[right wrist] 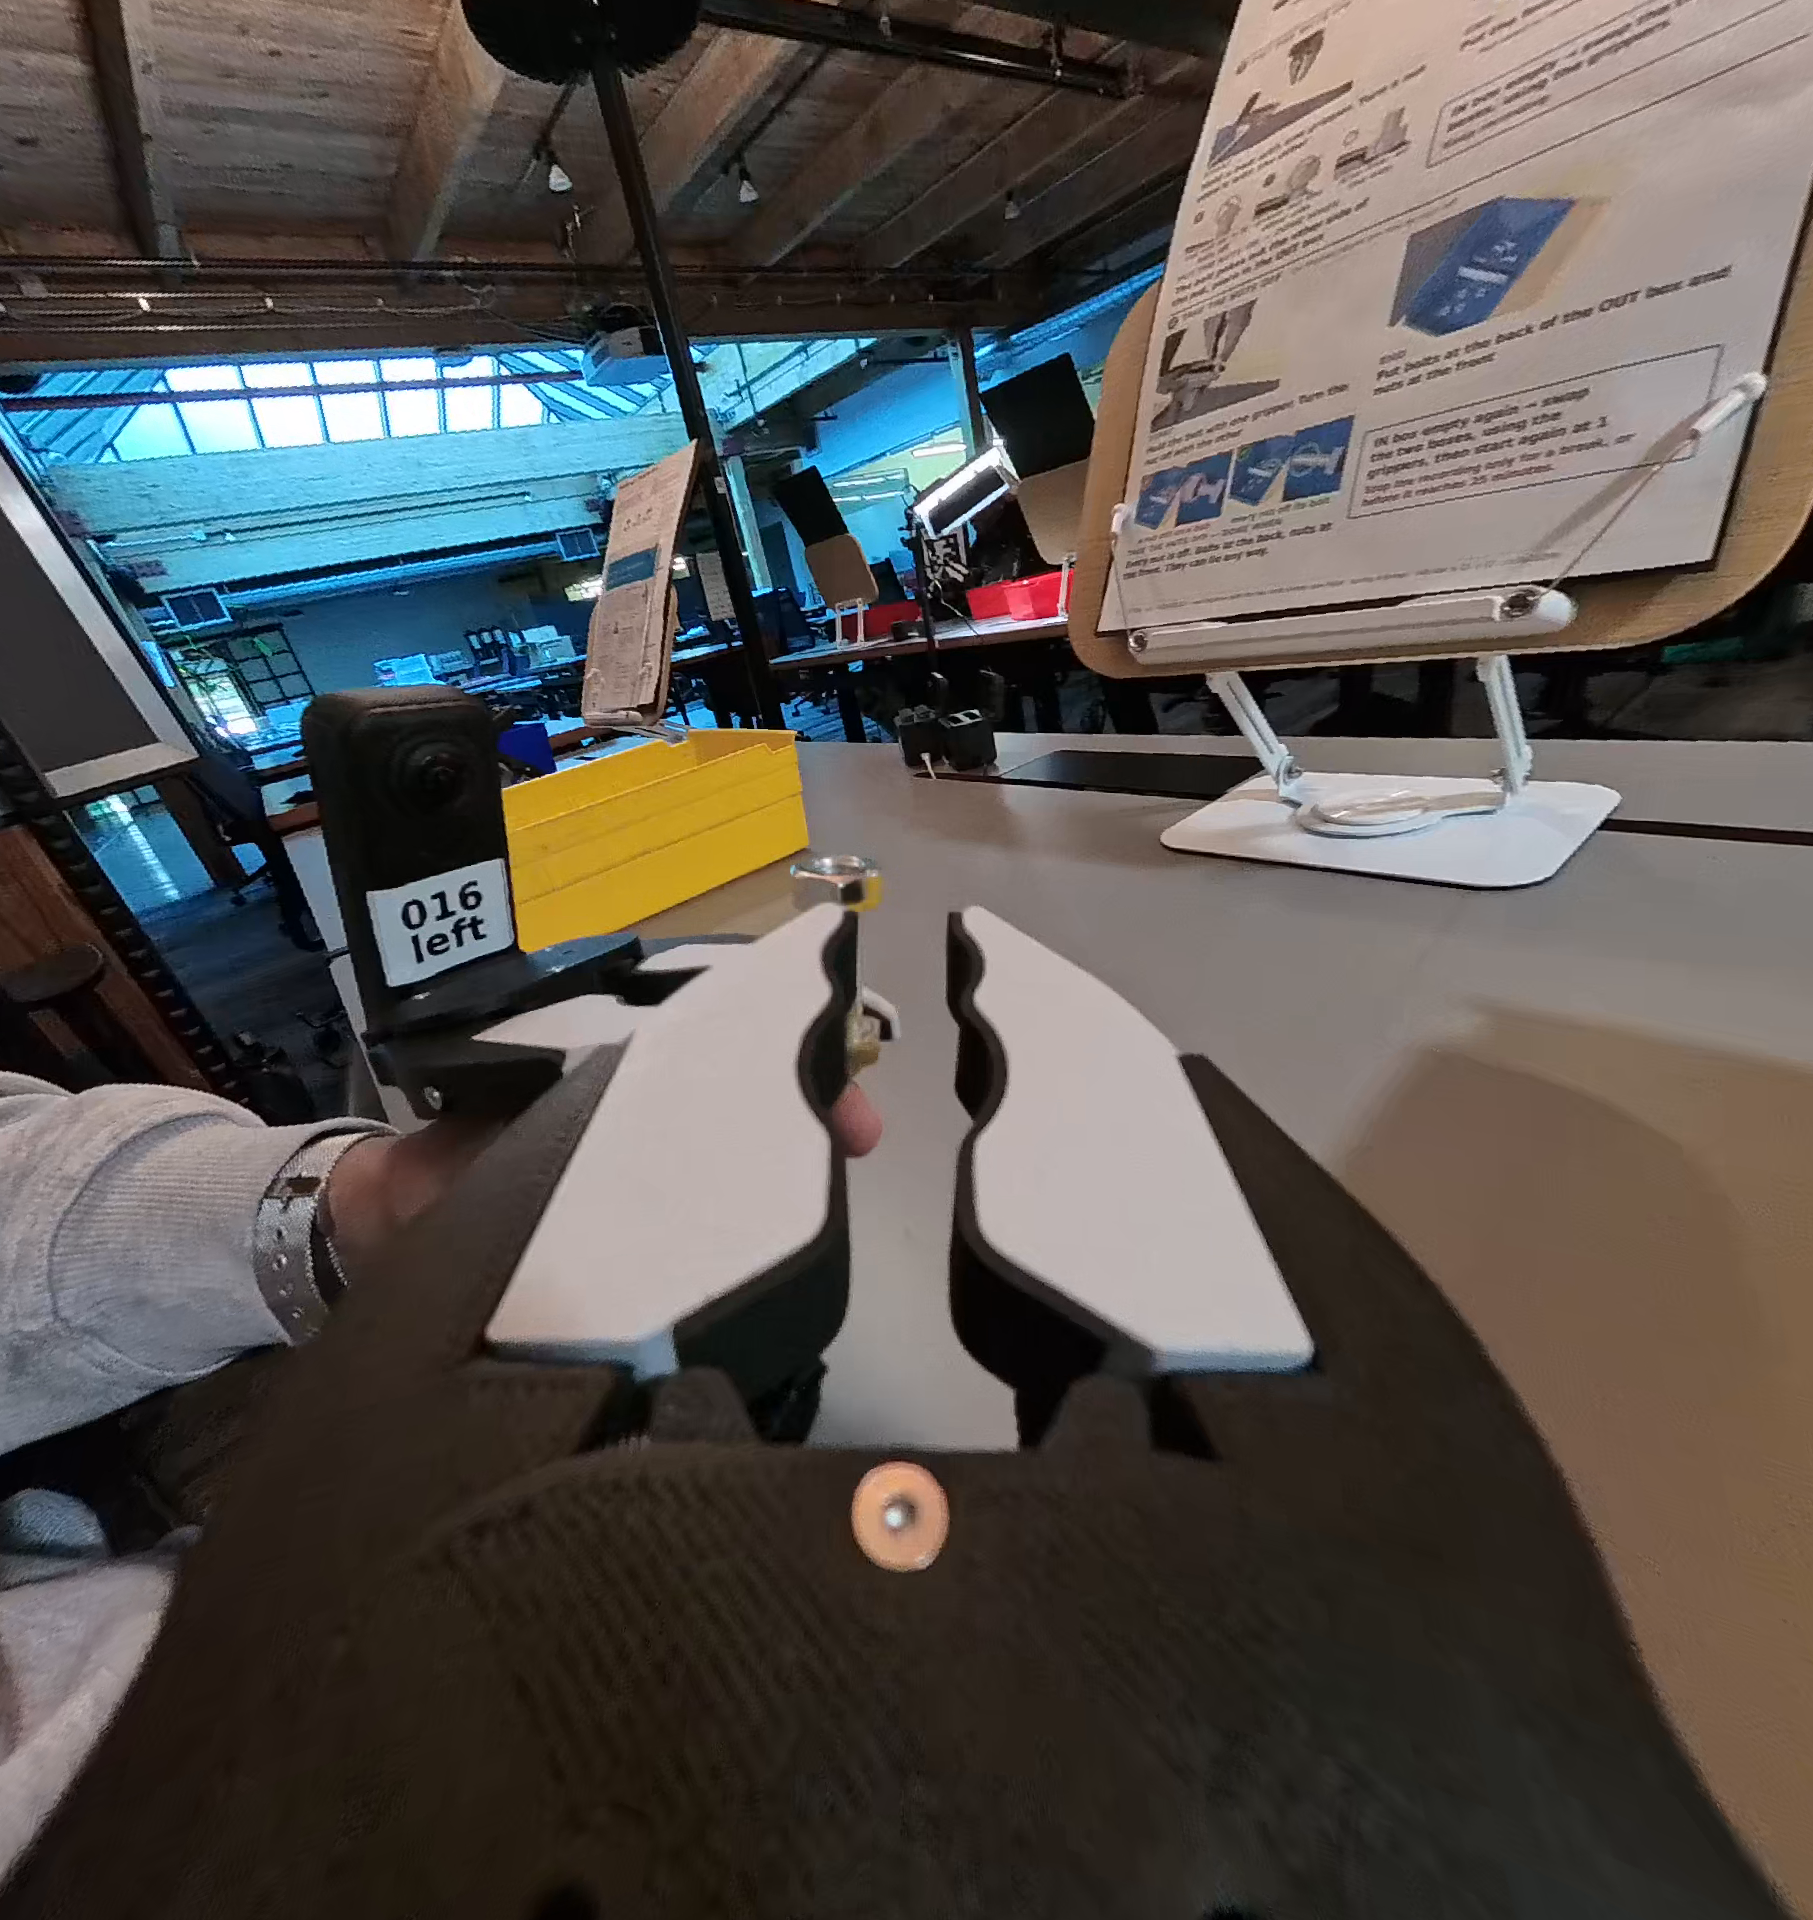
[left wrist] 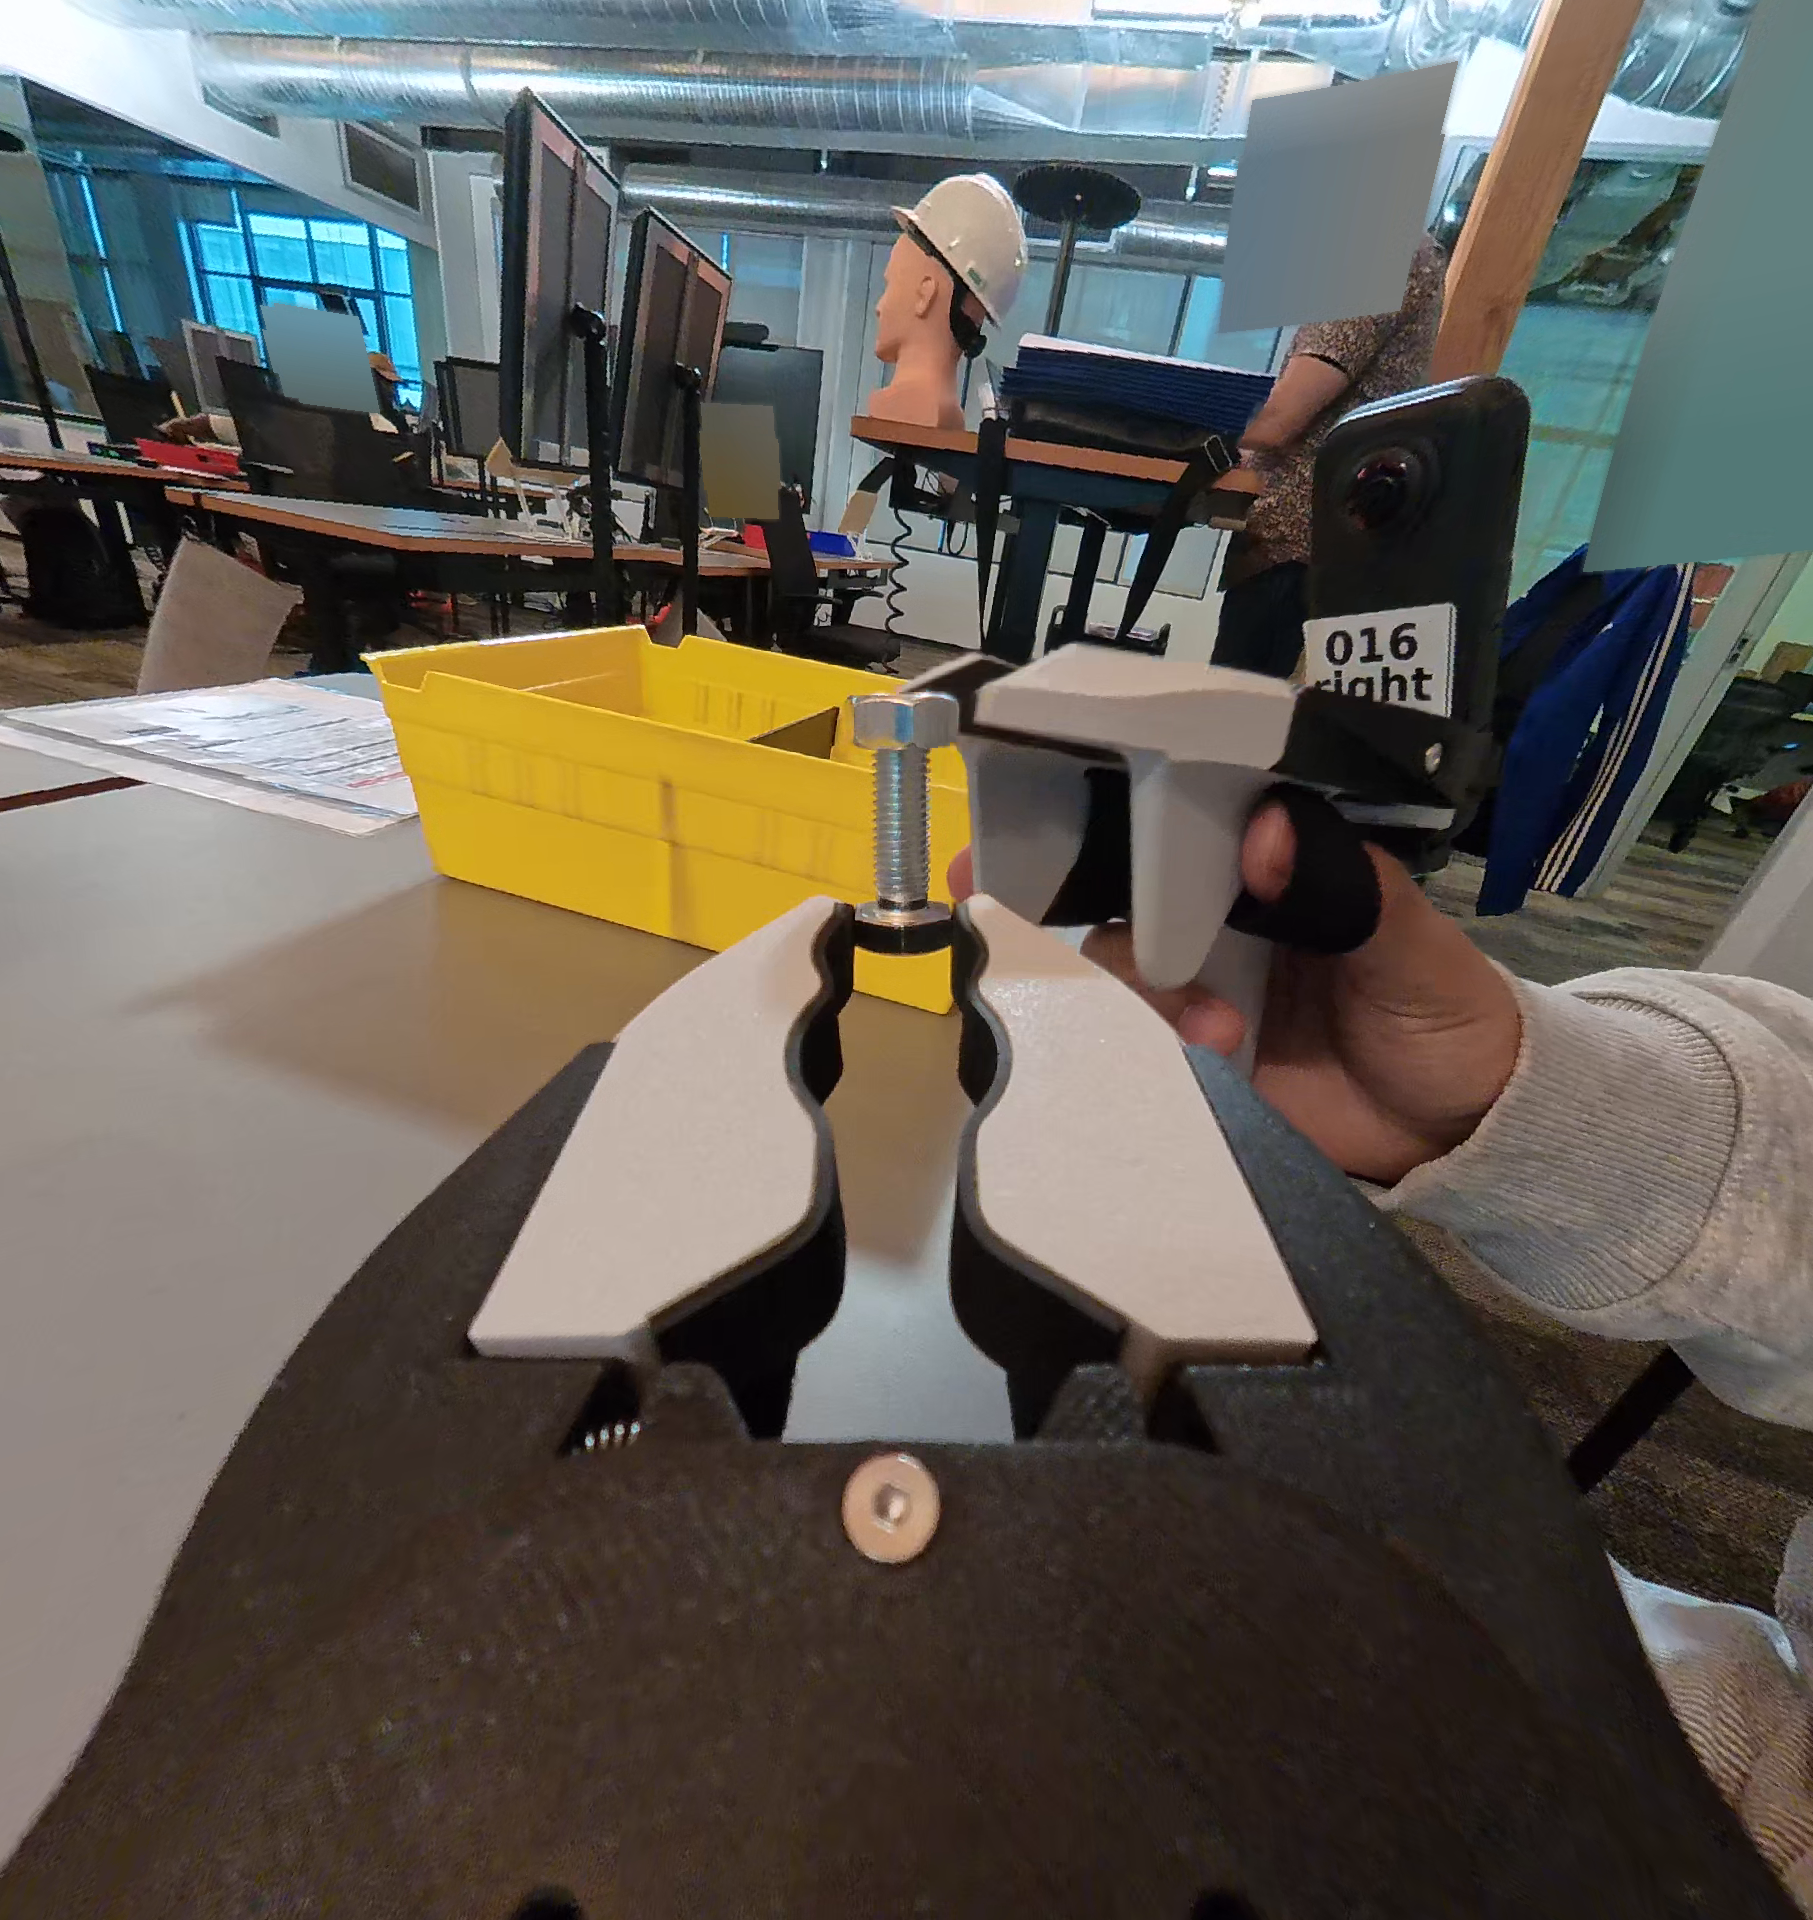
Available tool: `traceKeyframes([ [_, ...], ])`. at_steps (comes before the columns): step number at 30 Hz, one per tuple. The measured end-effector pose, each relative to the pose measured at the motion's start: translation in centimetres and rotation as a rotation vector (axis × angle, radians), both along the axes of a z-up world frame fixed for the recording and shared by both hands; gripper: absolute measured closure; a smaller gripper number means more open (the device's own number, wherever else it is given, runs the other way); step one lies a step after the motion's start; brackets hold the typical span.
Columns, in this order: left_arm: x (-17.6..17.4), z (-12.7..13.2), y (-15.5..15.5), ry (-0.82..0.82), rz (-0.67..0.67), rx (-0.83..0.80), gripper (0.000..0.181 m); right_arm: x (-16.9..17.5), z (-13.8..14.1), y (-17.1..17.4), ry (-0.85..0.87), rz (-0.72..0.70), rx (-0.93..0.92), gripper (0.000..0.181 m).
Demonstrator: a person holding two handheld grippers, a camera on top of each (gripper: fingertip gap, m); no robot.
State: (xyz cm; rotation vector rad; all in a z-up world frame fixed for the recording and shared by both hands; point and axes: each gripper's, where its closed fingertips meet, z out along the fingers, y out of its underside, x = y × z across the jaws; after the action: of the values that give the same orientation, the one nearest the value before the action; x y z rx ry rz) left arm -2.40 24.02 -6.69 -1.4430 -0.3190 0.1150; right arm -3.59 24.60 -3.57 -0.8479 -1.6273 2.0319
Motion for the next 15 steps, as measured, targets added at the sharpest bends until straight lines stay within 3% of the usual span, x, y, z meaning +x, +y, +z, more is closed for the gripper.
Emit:
traceKeyframes([
  [8,0.27,-0.11,0.21,0.007,-0.008,-0.008,0.163,0.7,0.73,-0.64,0.047,0.034,-0.011,0.155],
  [15,0.07,0.0,0.04,-0.002,-0.003,0.001,0.163,0.4,0.36,-0.51,0.039,0.012,0.015,0.159],
])
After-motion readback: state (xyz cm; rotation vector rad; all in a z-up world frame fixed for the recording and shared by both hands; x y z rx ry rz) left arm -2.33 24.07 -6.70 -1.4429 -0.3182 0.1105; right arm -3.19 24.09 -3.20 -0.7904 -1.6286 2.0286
